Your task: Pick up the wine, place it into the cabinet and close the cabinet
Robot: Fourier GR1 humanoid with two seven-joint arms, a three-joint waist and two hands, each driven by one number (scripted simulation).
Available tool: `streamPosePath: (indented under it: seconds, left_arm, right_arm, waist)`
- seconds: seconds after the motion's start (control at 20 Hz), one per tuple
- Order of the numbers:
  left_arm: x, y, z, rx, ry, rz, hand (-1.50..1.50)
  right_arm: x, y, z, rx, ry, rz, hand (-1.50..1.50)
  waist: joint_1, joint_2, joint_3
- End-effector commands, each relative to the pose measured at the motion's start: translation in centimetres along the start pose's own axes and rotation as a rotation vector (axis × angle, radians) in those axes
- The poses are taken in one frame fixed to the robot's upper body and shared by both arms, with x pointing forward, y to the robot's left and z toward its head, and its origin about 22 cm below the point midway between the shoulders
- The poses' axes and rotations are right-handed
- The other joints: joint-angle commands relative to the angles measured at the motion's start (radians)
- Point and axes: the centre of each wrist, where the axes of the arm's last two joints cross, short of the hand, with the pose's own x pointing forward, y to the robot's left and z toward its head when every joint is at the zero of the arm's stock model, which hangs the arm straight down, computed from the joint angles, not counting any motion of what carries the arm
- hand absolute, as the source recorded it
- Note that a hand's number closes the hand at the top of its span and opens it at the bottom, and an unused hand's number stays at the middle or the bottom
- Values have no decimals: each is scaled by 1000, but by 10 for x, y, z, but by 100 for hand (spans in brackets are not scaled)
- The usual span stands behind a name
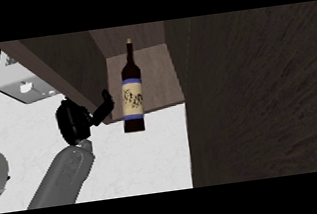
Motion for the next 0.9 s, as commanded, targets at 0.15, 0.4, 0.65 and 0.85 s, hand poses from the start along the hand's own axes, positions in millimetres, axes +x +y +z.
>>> streamPosePath:
  seconds: [0.15,0.4,0.65,0.85]
  left_arm:
    - [57,-36,-14,-132,-66,-43,-150]
    - [58,-35,-13,-138,-63,-76,-150]
    - [60,-35,-10,-153,-30,-76,-150]
    - [74,-31,-12,-124,-40,1,-150]
  right_arm:
    - [5,2,4,31,-8,-39,-150]
    - [0,-1,-1,28,-12,-28,-150]
    - [5,2,-2,34,-21,-44,-150]
    - [3,2,2,36,-4,-52,-150]
  waist:
    - [-61,35,-19]
    - [-58,42,-19]
    - [-54,40,-23]
    - [-58,37,-25]
